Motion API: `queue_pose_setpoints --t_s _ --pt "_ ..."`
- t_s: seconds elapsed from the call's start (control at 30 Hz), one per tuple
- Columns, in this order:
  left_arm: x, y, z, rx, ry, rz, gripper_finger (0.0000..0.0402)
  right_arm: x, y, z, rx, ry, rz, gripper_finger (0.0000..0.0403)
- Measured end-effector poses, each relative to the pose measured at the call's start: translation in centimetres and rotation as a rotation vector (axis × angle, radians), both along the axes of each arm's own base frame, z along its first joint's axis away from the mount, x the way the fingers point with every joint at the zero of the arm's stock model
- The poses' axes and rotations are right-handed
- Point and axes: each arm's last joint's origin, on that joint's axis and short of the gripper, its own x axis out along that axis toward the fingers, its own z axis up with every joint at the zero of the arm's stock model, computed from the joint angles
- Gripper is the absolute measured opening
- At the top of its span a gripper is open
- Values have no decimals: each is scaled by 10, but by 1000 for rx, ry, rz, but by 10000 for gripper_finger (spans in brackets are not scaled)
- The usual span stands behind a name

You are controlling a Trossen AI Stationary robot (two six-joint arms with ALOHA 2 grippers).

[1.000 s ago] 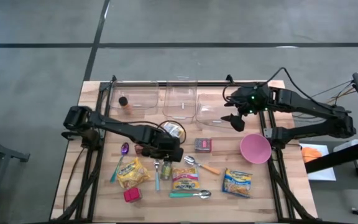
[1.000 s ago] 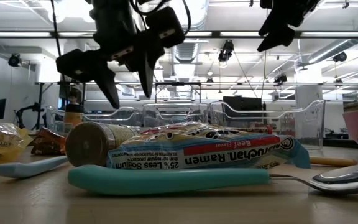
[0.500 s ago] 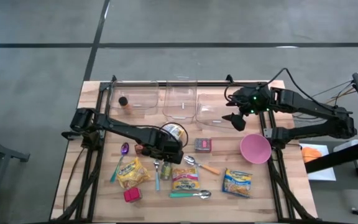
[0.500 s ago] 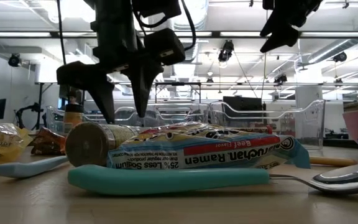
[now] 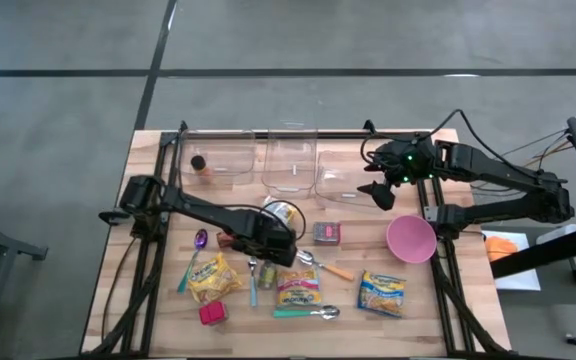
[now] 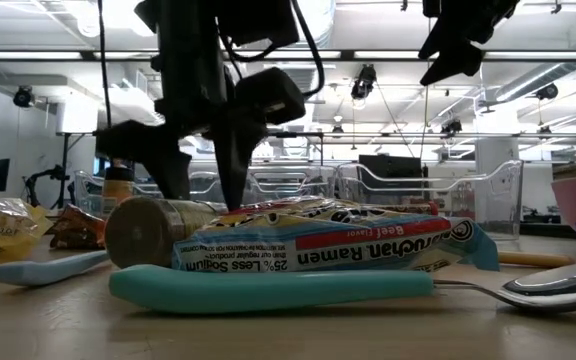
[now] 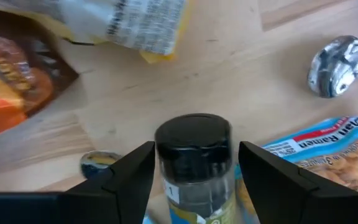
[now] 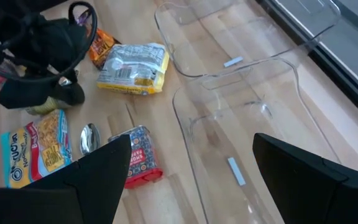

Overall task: Pick & Place Food Item
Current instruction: Put the black seasoning bottle into the left transparent bin

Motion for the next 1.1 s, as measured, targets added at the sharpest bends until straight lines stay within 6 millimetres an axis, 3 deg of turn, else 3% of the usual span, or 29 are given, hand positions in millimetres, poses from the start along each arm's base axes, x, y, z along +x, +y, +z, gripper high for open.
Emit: queue_pose_setpoints --t_s 0.47,0.7,0.97,1.1 --pt "8 -5 -31 -53 51 -107 238 0 0 0 -9 2 9 331" --pt "8 -5 -31 -50 46 -138 207 0 0 0 -16 1 15 331" --pt "7 -5 -27 -45 28 -180 207 0 0 1 -17 0 16 331" --pt "7 -5 -12 -42 -34 -229 207 0 0 1 -29 3 35 331"
